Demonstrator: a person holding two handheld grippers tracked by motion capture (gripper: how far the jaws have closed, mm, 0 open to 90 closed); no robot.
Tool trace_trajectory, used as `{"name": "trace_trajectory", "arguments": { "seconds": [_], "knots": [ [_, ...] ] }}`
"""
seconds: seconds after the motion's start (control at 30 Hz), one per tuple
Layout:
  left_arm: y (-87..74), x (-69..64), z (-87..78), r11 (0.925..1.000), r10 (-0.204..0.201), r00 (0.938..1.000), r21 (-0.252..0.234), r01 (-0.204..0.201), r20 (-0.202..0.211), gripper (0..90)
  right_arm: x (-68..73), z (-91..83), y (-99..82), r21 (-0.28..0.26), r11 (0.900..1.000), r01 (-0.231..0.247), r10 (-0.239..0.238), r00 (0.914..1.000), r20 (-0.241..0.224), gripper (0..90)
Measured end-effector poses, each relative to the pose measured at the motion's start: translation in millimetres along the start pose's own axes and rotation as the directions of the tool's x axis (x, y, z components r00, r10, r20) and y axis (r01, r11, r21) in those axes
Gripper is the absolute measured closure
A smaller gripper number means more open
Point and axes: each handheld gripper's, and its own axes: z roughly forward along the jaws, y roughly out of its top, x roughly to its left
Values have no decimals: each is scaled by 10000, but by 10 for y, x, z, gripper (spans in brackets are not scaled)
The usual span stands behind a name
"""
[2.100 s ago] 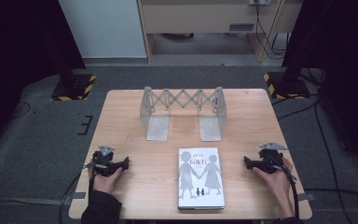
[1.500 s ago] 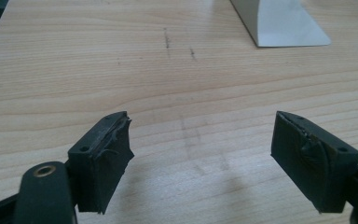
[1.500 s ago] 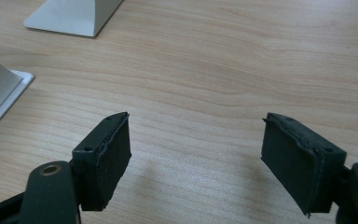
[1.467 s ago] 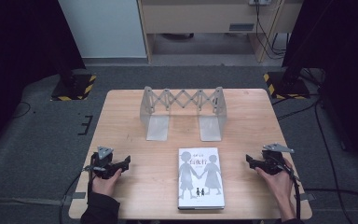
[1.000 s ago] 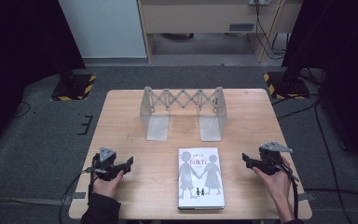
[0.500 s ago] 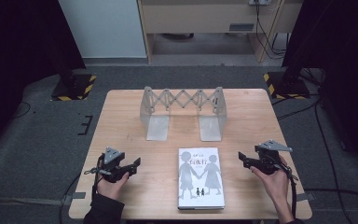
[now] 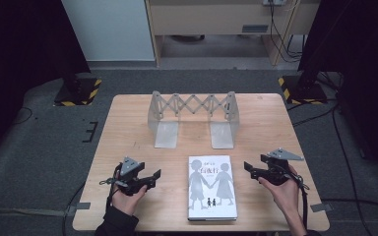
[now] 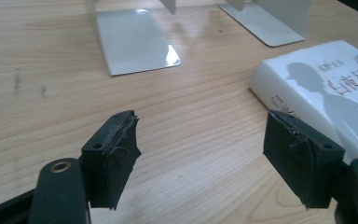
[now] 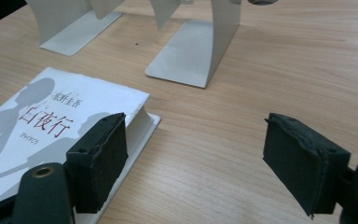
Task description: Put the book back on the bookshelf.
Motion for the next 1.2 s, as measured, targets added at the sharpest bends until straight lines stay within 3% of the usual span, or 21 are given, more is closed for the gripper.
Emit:
{"name": "trace_trajectory", "arguments": {
  "seconds": [0.43, 0.7, 1.2],
  "knots": [
    [38, -284, 121, 9994, 319, 9980, 134, -327, 554, 243, 153, 88, -36, 144, 9999, 54, -44, 9975, -712, 219],
    [37, -433, 193, 9985, 481, 9948, 236, -504, 901, 243, 220, 123, -59, 208, 9997, 82, -62, 9958, -919, 220],
    [-15, -678, 344, 9925, 897, 9851, 690, -1006, 1467, 242, 322, 198, -134, 427, 9990, 134, -75, 9907, -1359, 229]
  ]
}}
